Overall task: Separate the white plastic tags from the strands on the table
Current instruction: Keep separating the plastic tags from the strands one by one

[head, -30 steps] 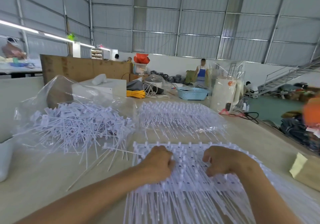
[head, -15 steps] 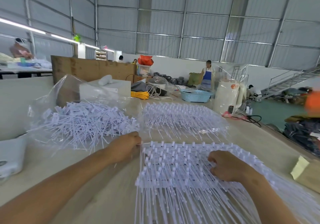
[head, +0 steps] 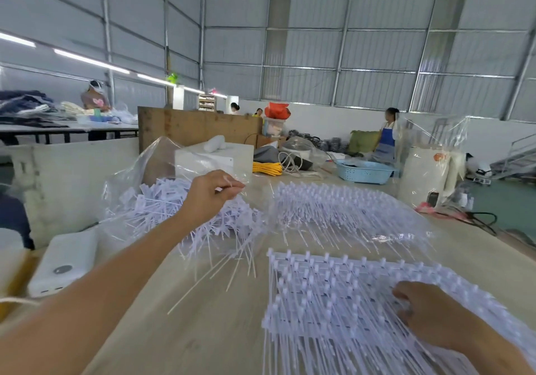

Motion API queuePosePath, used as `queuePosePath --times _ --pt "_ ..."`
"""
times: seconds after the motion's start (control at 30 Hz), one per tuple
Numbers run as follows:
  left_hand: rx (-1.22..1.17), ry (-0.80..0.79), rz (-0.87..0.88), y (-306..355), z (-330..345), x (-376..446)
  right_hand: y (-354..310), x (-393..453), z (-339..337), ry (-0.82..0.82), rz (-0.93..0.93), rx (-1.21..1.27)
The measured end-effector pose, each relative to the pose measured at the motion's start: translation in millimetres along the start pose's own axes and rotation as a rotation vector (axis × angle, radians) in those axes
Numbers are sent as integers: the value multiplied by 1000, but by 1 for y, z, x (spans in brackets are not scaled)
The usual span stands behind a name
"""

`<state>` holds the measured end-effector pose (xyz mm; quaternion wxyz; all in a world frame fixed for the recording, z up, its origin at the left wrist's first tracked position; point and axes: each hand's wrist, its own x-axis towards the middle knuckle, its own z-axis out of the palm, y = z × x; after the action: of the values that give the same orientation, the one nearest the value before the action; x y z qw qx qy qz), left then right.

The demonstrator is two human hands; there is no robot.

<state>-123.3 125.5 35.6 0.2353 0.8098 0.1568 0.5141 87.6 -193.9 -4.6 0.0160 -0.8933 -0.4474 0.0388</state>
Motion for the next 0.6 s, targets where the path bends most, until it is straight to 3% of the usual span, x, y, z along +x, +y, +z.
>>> queuePosePath --times 0.1,0.17,0.23,0.3,0.5,0.6 --pt "348 -337 242 -15 5 -7 0 1 1 -6 -16 -4" --pt "701 -612 270 -27 12 -7 0 2 1 -5 -20 -17" --pt "905 -720 198 -33 16 -3 1 2 3 -7 -16 -19" --pt "991 -766 120 -36 17 5 1 3 4 -8 -16 -13" --pt "909 -878 -178 -24 16 12 0 3 5 -14 12 12" --pt "868 -759 -244 8 12 17 0 4 7 3 27 30"
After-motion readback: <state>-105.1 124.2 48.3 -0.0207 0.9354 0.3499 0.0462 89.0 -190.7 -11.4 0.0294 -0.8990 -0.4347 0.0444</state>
